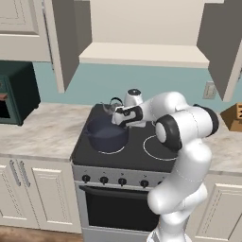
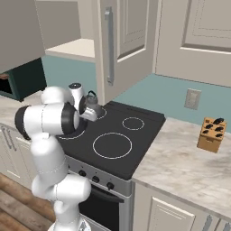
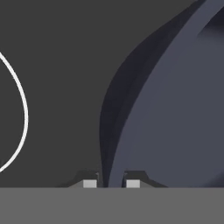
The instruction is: Pick the kettle from the cabinet and place it on a stove burner. Then pick the pot from the counter and place it on another stove burner. Finally, turn both burners on.
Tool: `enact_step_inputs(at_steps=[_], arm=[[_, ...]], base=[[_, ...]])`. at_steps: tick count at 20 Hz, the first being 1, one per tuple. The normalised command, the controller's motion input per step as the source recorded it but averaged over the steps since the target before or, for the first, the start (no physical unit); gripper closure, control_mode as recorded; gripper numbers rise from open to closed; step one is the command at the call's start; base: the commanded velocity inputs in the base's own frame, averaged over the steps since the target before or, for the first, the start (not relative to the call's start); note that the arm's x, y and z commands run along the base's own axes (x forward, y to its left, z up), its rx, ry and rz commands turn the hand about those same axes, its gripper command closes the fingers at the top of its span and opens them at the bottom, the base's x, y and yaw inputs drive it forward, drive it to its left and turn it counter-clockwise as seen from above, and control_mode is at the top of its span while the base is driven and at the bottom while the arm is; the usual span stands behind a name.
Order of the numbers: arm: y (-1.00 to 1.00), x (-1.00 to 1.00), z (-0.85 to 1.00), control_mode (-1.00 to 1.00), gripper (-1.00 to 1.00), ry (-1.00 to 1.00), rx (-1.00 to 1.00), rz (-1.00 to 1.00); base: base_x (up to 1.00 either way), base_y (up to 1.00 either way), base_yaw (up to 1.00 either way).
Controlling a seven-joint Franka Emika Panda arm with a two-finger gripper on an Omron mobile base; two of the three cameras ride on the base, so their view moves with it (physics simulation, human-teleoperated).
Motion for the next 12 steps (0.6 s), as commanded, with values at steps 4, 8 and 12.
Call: enact_step_inputs(at_steps=[4,8,12], arm=[[0.0,0.24,-0.25,-1.0,1.0,0.0,0.0,0.0],[0.0,0.13,-0.21,-1.0,1.0,0.0,0.0,0.0],[-0.01,0.0,-0.02,-1.0,1.0,0.0,0.0,0.0]], base=[[0.0,0.0,0.0],[0.0,0.0,0.0],[0.0,0.0,0.0]])
